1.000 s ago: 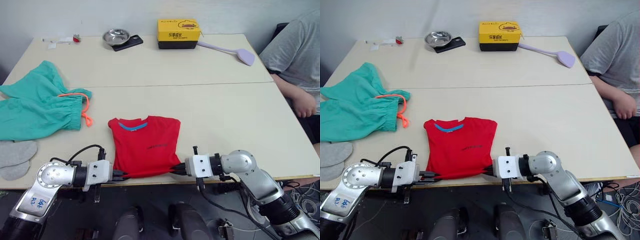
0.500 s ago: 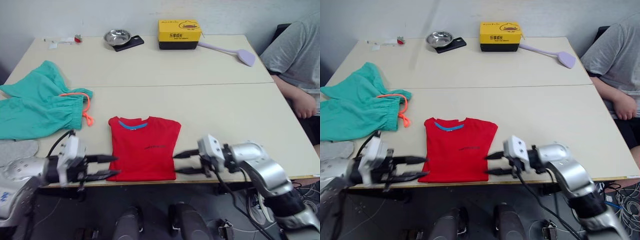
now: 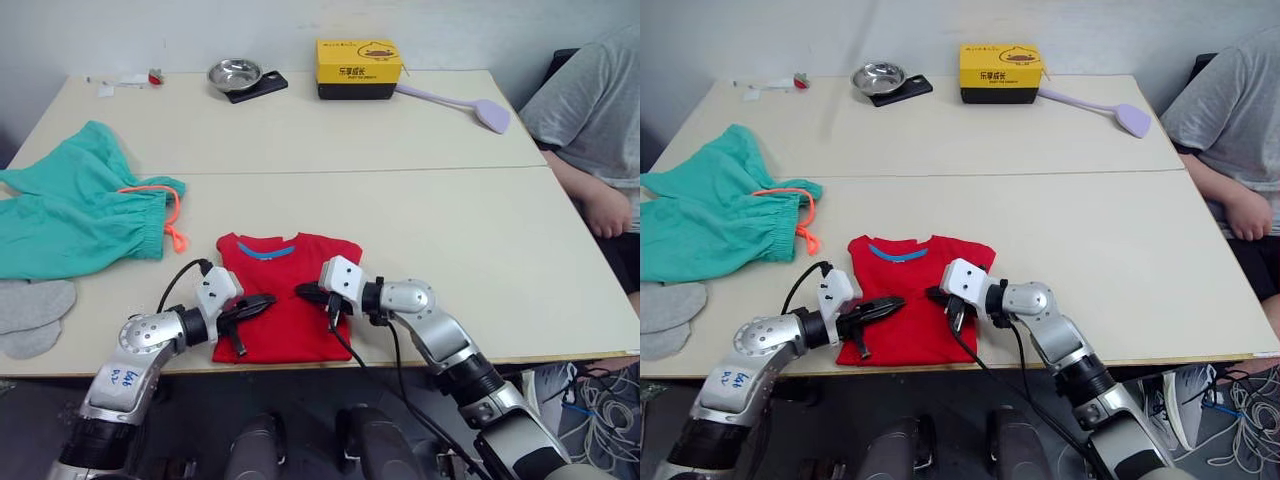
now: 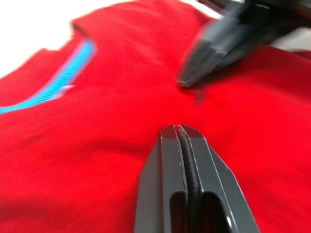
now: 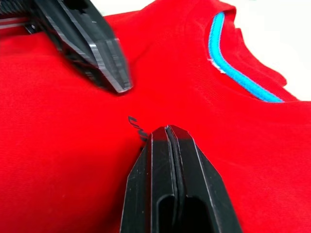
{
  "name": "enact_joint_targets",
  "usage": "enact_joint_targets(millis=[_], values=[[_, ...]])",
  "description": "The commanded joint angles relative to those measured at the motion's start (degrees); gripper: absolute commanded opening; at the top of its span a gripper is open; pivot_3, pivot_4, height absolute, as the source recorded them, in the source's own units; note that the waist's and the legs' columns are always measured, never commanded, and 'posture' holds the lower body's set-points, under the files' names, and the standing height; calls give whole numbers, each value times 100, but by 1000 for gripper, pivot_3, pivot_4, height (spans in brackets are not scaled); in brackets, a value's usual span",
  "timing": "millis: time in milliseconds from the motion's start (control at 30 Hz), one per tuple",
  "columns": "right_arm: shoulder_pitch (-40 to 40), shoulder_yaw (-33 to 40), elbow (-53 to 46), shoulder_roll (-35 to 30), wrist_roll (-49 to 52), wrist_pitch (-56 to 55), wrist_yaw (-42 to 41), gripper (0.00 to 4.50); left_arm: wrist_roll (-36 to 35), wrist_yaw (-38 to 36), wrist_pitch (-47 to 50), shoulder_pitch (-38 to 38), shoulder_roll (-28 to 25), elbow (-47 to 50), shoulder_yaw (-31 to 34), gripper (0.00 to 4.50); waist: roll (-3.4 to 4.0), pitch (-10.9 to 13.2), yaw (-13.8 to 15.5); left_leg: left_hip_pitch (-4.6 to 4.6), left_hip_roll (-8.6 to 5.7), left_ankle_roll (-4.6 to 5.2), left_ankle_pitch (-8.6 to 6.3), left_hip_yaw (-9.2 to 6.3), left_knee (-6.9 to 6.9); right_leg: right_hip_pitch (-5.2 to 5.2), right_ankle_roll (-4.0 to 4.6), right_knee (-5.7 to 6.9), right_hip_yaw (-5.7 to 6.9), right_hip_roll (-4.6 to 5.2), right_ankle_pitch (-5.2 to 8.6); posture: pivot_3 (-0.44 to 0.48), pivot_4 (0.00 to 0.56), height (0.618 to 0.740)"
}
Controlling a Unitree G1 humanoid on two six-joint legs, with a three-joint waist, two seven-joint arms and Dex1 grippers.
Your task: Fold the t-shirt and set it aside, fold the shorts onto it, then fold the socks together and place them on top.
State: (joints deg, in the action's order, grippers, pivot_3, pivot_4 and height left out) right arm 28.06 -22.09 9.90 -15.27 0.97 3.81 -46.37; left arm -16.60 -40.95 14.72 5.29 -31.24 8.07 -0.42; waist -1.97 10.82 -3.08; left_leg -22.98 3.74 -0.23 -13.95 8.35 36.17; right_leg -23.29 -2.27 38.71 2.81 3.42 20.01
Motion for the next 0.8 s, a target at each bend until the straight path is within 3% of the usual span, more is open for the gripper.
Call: enact_joint_targets(millis=[33, 233, 467, 633, 800], values=[[-179, 455, 198, -101, 80, 53, 295, 0, 77, 342, -73, -163, 96, -176, 341, 71, -2, -2, 1, 5, 0, 0, 0, -1, 0, 4, 0, 3, 0, 0, 0, 0, 150, 740], [-191, 1082, 341, -314, 335, 449, 440, 0, -99, 636, -144, -62, 241, -414, 817, 71, -2, -4, 3, 24, 0, 0, 0, -1, -5, 25, 0, 0, 1, 1, 0, 0, 150, 740], [223, 1233, -65, -198, 860, 556, -53, 0, -674, 125, -474, 449, 415, -425, 1059, 71, -1, -2, 7, 62, 1, 16, -15, -2, -18, 71, 1, -20, 7, 1, 1, 0, 150, 740], [557, 777, 24, 76, 587, 640, -72, 0, -332, 165, -426, 901, 278, -812, 850, 71, 0, -2, -19, 62, 5, 11, -16, -1, -23, 68, 1, -23, 8, -5, 1, 0, 150, 740], [768, 536, 926, 321, 53, 144, 331, 0, 133, 469, -409, 1082, 290, -1313, 720, 71, 0, -2, -13, 61, 6, 0, -15, 4, -25, 66, 1, -31, 6, -7, 2, 0, 150, 740]])
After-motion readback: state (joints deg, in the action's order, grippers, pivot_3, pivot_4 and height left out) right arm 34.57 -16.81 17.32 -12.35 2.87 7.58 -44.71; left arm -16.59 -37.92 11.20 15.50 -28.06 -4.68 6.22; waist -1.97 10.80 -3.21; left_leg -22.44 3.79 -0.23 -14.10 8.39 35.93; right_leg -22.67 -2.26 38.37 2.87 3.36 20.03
